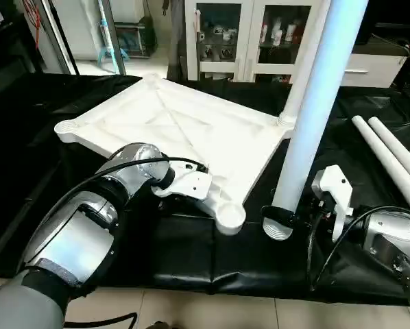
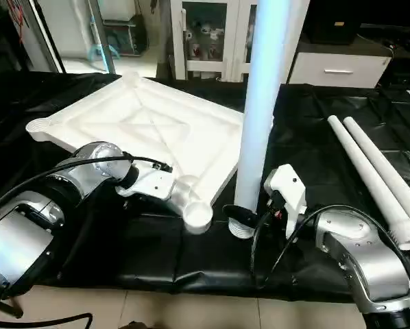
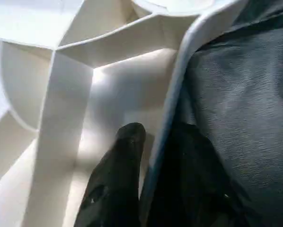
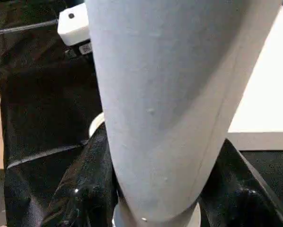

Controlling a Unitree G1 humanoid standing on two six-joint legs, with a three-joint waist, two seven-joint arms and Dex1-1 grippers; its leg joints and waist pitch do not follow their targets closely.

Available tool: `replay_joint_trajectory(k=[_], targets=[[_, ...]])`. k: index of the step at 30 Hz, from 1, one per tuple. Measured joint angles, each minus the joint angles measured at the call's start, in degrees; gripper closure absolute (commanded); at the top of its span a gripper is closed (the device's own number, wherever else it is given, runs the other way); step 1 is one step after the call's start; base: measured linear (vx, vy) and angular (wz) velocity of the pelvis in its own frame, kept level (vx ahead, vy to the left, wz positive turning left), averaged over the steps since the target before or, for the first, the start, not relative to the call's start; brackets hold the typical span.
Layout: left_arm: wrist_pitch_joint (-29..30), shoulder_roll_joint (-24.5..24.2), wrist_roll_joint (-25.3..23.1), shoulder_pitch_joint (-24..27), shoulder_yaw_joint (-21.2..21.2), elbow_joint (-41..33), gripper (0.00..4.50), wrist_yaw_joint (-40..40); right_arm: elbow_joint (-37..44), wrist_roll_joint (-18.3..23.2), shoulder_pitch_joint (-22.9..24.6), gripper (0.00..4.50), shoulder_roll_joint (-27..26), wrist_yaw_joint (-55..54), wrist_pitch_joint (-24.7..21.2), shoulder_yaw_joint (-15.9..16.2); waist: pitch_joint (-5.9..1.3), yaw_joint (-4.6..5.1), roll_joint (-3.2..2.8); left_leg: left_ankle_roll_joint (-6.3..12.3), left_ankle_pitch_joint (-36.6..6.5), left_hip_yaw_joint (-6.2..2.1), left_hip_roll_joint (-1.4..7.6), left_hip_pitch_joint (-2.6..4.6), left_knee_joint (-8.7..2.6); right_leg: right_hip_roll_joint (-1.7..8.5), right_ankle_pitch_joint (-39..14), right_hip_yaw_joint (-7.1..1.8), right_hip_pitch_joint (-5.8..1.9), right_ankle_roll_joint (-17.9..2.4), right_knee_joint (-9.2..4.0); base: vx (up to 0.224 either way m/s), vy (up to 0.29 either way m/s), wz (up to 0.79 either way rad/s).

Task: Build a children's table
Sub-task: Pick table leg

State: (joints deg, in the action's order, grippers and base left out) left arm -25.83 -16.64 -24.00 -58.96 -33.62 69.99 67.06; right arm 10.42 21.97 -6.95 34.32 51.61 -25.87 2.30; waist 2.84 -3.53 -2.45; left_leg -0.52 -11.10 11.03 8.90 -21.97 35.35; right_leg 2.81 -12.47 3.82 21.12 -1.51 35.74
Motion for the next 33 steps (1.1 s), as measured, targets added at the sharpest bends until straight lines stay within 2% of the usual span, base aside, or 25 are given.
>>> replay_joint_trajectory(k=[3, 8, 14, 19, 21, 24, 29, 31, 33], targets=[[0.79, 0.31, 0.2, 0.08, 0.24, -0.04, 3.64, 1.74, -0.06, -0.06, -0.02, 2.61, 0.0, 0.0, 0.1, 0.04, -0.01, -0.03, -0.02, 0.06, -0.03, 0.18, 0.0, 0.02, 0.0, 0.1, 0.0, -0.01, 0.0, 0.0, -0.01, 0.0, 0.0, 0.0], [7.82, 1.15, 3.17, 2.08, 3.98, -1.68, 3.89, 5.43, -0.53, -0.37, -0.03, 2.61, -0.01, -0.21, 0.67, 0.04, -0.35, 0.08, -0.54, 0.33, -0.19, 0.6, -0.02, 0.14, 0.0, 0.38, 0.0, -0.01, -0.09, 0.0, -0.1, 0.0, 0.0, 0.0], [14.39, 1.32, 6.03, 5.44, 6.82, -3.64, 4.0, 5.77, -0.66, -0.46, -0.02, 2.61, -0.2, -0.69, 1.28, 0.03, -0.73, 0.55, -1.1, 0.54, -0.38, 0.76, -0.07, 0.77, -0.01, 0.72, -0.01, 0.0, -0.42, 0.02, -0.25, 0.0, 0.0, 0.0], [24.91, 2.71, 10.64, 9.77, 11.96, -8.57, 4.08, 5.88, -2.31, -1.59, -0.02, 2.61, -0.48, -1.2, 1.66, 0.05, -0.74, 1.26, -1.1, 0.53, -0.38, 0.75, -0.07, 0.98, -0.11, 0.9, -0.24, 0.06, -0.36, 0.42, -0.44, 0.0, 0.0, 0.0], [29.03, 4.18, 11.47, 11.05, 13.09, -11.32, 4.16, 4.12, -2.31, -1.84, -0.03, 2.61, -0.57, -1.35, 1.7, 0.08, -0.76, 1.43, -1.13, 0.56, -0.39, 0.75, -0.09, 0.98, -0.14, 0.96, -0.24, 0.06, -0.38, 0.42, -0.72, 0.0, 0.0, 0.0], [31.9, 5.54, 11.82, 12.49, 14.16, -14.18, 4.26, -0.1, -2.31, -2.01, -0.04, 2.61, -0.93, -1.92, 1.77, 0.41, -0.77, 1.71, -1.16, 0.6, -0.41, 0.75, -0.43, 1.1, -0.24, 1.43, -0.24, 0.12, -0.31, 0.42, -0.73, 0.0, 0.0, 0.0], [27.34, 6.66, 11.91, 17.44, 15.44, -21.08, 4.33, -6.14, -3.22, -4.14, -0.18, 2.61, -1.32, -4.71, 2.32, 0.45, -0.72, 2.06, -1.07, 0.78, -0.52, 0.7, -0.69, 1.12, -0.43, 1.75, -0.29, 0.12, -0.17, 0.5, -1.16, 0.0, 0.0, 0.0], [29.26, 8.03, 11.92, 18.24, 15.78, -23.4, 4.35, -7.81, -6.05, -6.2, -1.37, 2.61, -2.1, -7.9, 1.78, 0.4, -0.68, 2.07, -1.02, 0.82, -0.53, 0.7, -0.74, 1.02, -0.52, 1.74, -0.28, 0.1, -0.12, 0.48, -1.56, 0.0, 0.0, 0.0], [34.75, 9.65, 11.97, 18.7, 15.9, -26.36, 4.43, -9.84, -6.98, -6.64, -2.06, 2.61, -3.13, -10.31, 1.06, -0.15, -0.61, 2.11, -0.91, 0.98, -0.63, 0.7, -0.94, 1.0, -0.61, 1.81, -0.25, -0.06, -0.12, 0.43, -1.75, 0.0, 0.0, 0.0]])
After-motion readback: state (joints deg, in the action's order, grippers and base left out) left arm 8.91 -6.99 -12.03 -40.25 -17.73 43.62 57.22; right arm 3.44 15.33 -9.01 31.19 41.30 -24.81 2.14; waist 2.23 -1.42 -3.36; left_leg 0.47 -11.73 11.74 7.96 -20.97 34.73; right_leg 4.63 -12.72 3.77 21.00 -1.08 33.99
